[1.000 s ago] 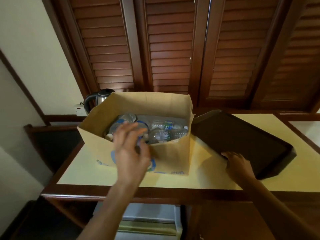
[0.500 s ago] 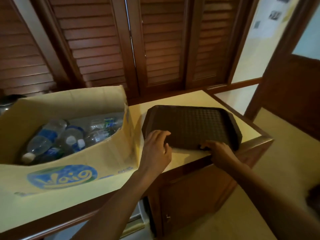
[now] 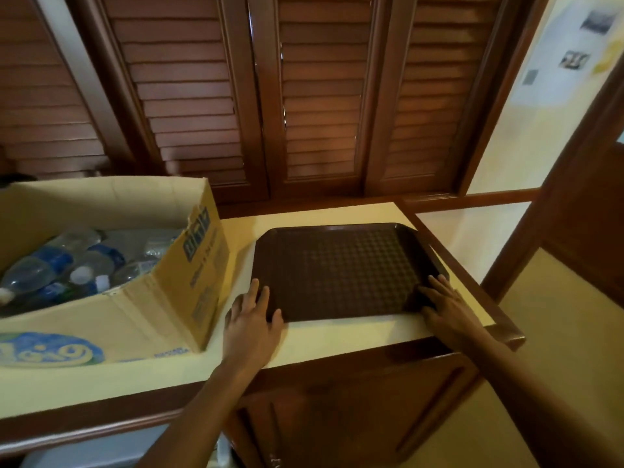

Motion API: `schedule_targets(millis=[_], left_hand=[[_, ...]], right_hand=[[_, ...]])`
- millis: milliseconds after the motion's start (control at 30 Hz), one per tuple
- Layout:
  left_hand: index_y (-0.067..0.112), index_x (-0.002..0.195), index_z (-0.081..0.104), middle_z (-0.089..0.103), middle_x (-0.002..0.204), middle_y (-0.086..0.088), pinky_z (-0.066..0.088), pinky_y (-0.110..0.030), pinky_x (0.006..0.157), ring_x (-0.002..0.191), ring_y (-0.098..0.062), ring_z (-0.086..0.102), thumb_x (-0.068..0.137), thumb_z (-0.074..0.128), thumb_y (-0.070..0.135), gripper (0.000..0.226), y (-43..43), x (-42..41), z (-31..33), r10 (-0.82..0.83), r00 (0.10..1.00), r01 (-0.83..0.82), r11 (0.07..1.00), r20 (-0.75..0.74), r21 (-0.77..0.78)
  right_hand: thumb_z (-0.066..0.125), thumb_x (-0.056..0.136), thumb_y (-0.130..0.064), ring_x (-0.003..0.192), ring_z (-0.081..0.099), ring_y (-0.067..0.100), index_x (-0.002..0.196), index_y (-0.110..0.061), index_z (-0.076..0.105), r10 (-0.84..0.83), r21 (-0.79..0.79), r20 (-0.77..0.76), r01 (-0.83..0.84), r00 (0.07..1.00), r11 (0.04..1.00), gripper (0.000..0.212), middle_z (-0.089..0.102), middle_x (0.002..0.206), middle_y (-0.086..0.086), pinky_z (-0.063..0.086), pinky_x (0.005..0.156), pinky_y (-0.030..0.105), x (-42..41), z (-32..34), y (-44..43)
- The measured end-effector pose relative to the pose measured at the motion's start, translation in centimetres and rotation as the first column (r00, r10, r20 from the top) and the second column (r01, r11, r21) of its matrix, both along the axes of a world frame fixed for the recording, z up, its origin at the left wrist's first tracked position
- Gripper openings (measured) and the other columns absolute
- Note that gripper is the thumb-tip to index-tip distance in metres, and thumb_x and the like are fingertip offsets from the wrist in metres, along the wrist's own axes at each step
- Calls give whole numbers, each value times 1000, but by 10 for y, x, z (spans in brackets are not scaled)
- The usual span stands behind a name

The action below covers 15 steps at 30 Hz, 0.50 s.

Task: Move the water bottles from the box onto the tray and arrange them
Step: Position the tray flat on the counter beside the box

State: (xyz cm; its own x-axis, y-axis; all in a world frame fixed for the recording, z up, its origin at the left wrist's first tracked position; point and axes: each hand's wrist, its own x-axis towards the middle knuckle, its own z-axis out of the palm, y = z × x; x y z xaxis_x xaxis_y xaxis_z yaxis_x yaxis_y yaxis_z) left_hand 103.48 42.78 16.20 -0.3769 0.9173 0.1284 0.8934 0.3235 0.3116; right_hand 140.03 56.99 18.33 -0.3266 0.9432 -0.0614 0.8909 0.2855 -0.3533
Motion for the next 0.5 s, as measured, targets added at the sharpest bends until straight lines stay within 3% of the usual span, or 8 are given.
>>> schedule_targets(millis=[133, 300, 500], left_hand=[[23, 155, 36, 11, 168, 3, 35, -44, 115, 145, -27, 35, 101, 42, 49, 60, 7, 0, 7, 96, 994, -95, 995, 51, -20], [25, 156, 34, 6, 169, 3, 23, -43, 120, 151, -29, 19, 103, 40, 45, 57, 21, -1, 19, 176, 984, -173, 980, 21, -95], [26, 154, 37, 11, 168, 4, 21, -45, 121, 152, -29, 18, 102, 44, 44, 56, 24, -1, 22, 186, 983, -183, 976, 16, -115]], right_hand=[[40, 107, -38, 157, -7, 21, 157, -17, 35, 85, 15, -20, -85, 996, 996, 55, 21, 169, 2, 2, 126, 45, -17, -1, 30], [34, 107, -43, 158, -4, 22, 156, -19, 36, 137, 39, 38, -139, 990, 990, 55, 25, 168, 1, 9, 127, 48, -33, -2, 54], [31, 107, -46, 158, -5, 20, 156, -22, 36, 152, 50, 68, -156, 986, 987, 55, 24, 168, -2, 6, 127, 49, -29, -3, 56]])
